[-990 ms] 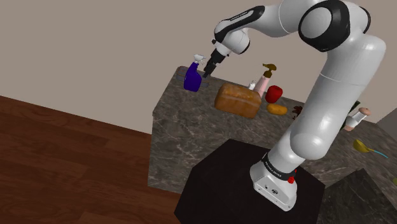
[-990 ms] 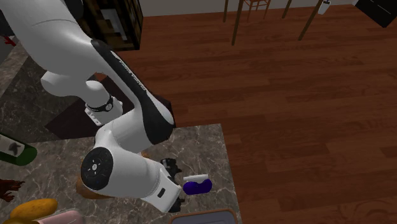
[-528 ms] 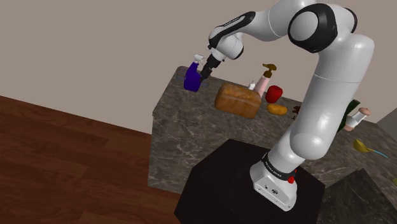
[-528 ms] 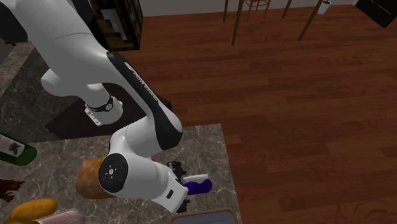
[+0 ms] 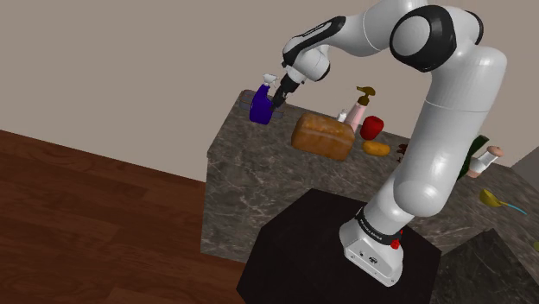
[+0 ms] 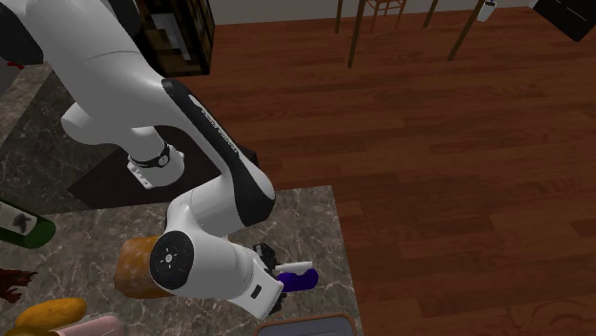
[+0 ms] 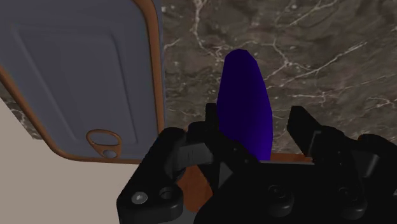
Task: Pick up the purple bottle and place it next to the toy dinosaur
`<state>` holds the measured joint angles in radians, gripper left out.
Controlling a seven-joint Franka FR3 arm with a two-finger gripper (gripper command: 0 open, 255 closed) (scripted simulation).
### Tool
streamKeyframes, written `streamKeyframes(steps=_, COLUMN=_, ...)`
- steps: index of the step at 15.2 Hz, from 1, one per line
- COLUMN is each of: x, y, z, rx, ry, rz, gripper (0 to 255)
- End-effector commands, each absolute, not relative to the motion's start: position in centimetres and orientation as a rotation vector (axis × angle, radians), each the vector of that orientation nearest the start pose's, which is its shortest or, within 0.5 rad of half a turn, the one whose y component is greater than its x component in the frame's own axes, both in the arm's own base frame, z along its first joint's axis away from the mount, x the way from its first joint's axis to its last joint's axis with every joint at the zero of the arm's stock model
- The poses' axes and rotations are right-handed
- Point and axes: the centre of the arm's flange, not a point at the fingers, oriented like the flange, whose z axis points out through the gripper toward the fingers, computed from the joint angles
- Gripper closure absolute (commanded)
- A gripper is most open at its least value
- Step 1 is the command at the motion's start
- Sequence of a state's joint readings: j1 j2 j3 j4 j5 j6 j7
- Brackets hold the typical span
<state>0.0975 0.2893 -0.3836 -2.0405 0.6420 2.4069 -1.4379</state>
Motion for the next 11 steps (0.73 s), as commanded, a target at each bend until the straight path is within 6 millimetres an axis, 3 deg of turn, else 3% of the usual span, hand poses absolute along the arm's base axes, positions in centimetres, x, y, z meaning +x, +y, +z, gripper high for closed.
streamKeyframes(steps=1, x=58.0, y=-15.9, z=32.1, rx=-2.775, ry=-1.034, rz=-0.504, gripper=255)
streamKeyframes(steps=9, x=58.0, y=-15.9, z=32.1, rx=-2.775, ry=-1.034, rz=-0.504, gripper=255)
streamKeyframes(steps=11, x=58.0, y=-15.9, z=33.1, rx=-2.775, ry=-1.034, rz=-0.504, gripper=255)
